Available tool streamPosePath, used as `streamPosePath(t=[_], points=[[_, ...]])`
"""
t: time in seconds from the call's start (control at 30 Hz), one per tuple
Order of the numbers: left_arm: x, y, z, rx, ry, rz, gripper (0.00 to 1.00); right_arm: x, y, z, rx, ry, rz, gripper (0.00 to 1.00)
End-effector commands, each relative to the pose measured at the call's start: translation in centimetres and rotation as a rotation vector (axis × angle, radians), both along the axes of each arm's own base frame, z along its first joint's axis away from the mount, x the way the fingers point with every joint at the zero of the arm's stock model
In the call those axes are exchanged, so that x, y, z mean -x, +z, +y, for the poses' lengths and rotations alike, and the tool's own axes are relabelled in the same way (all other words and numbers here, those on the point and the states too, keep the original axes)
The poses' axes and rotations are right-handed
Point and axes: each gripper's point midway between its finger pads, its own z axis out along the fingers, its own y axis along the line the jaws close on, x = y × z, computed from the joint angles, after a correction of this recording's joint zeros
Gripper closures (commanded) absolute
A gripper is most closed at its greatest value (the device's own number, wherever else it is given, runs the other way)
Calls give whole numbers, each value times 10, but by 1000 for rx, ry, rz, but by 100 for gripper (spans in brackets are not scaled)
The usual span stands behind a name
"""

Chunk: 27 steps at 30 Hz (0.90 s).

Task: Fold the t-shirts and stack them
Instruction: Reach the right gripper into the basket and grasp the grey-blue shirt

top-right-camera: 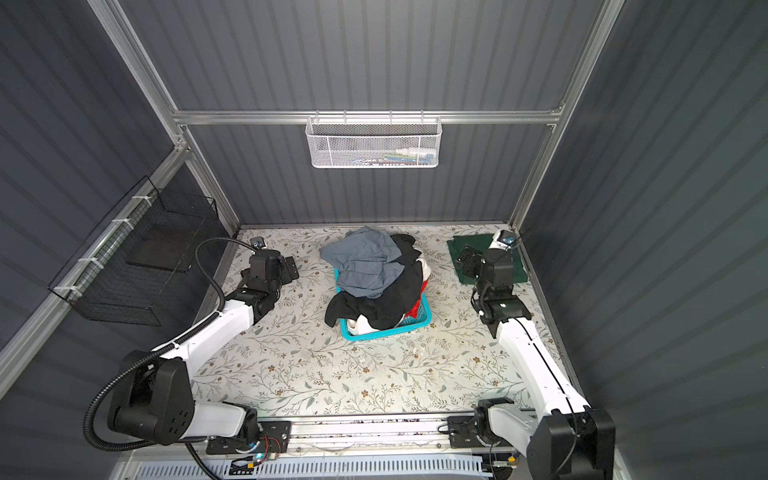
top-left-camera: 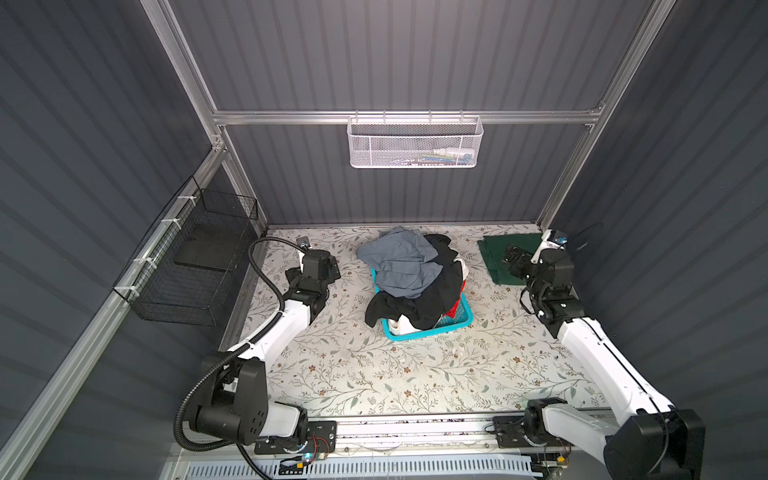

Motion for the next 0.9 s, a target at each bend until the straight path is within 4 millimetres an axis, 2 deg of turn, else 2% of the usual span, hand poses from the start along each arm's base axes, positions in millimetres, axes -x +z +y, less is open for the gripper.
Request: streamPosePath(t=[0.0, 0.23, 0.37, 0.5, 0.63, 0.77, 0.87], points=[[28, -33, -15, 105, -49, 179, 0, 24, -47, 61, -97, 192, 300, 1], [39, -32, -22, 180, -67, 177, 0, 27, -46, 159, 18, 431, 402, 1], [44, -44, -14, 175, -16, 190, 0, 23, -65, 214, 18, 528, 467, 1], [46, -56, -17, 186, -22, 220, 0, 24, -91, 259, 80, 609, 539, 1], [49, -59, -19, 204, -27, 230, 0, 22, -115, 285, 60, 659, 613, 8], [51, -57, -21, 216, -38, 218, 0, 13, -129, 294, 71, 671, 630, 20], [52, -58, -21, 216, -41, 218, 0, 4, -136, 294, 114, 659, 629, 20]])
